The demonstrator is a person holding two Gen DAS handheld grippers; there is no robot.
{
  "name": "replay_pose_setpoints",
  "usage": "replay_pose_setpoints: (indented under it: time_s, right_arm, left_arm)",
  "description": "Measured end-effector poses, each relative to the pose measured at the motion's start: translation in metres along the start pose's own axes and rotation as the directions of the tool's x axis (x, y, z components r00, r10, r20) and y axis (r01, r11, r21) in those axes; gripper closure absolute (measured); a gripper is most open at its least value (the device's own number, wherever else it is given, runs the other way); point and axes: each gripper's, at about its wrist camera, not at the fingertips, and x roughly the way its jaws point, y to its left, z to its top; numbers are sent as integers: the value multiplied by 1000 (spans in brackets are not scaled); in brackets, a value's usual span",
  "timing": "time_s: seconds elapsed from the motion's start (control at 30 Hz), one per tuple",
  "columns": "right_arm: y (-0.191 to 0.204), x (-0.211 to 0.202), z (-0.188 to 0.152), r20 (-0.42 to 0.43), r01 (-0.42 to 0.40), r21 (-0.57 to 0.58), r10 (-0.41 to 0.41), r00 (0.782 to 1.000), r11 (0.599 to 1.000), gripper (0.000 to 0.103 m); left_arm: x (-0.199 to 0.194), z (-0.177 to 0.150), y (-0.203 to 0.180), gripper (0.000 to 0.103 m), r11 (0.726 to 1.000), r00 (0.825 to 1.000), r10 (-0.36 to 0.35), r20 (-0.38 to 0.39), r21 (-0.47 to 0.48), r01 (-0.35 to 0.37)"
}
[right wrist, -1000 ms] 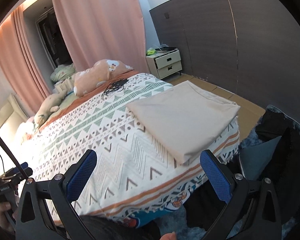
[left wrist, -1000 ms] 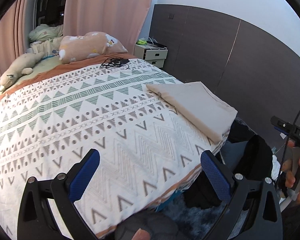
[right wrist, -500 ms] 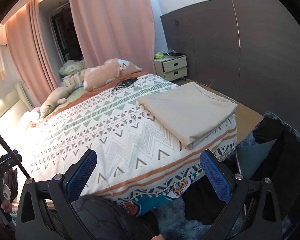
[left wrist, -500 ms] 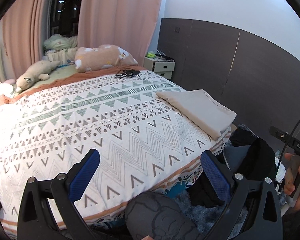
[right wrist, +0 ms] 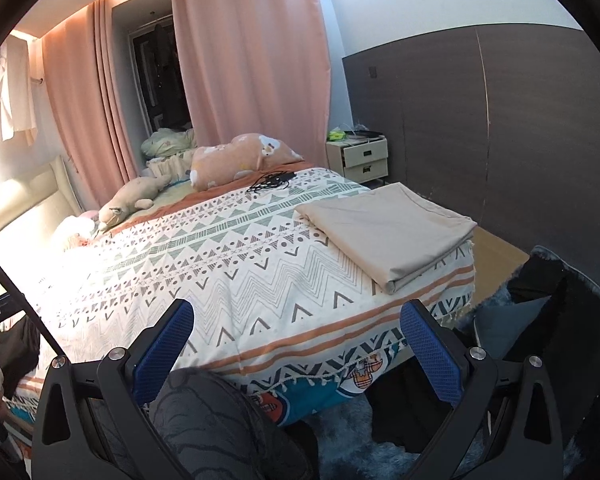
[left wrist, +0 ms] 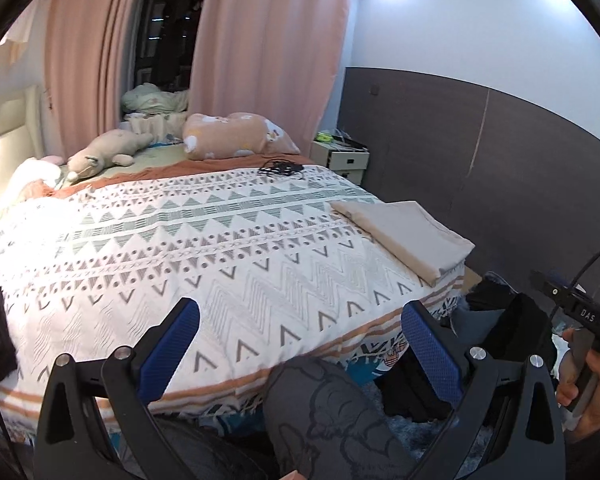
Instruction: Fold large clothes
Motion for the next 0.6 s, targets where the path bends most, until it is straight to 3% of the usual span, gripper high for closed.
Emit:
replay_pose_setpoints:
  time_s: [0.43,0.6]
  right_arm:
    - [18,-19,-45,27,-32,-37,33,999,999,0]
    - [27,-24,-64,31,-41,-45,42,999,998,0]
  left_arm:
    - [-58,-61,13,0,993,988,120,100,-20,-119]
    - [-69,-75,13,0,993,987,119,104,-22,-117]
